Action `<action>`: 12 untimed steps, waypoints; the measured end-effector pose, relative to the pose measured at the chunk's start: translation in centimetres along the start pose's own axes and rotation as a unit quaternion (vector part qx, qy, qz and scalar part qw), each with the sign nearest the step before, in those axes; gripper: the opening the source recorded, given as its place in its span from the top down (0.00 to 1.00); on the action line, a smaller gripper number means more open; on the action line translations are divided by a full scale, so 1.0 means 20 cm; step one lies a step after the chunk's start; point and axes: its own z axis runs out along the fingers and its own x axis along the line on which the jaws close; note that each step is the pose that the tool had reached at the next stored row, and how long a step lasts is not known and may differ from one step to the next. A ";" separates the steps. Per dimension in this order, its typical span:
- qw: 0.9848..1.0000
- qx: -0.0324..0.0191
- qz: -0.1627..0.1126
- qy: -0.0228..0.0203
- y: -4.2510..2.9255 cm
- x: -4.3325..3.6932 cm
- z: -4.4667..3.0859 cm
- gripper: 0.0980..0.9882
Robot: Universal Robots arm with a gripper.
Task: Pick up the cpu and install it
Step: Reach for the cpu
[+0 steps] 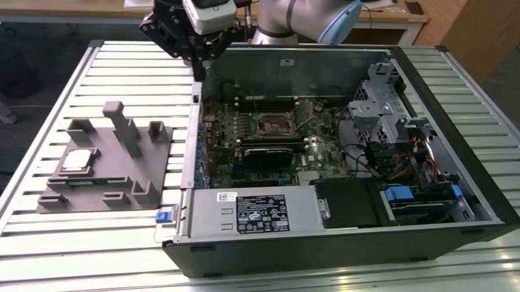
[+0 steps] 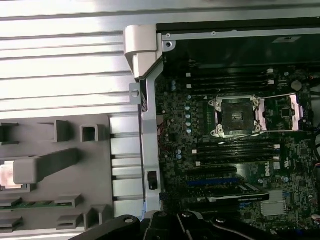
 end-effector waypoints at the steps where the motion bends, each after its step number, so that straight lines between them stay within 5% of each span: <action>1: 1.000 0.000 0.000 0.000 0.000 0.004 0.000 0.99; 12: 1.000 0.000 0.000 0.000 -0.004 0.058 0.001 0.99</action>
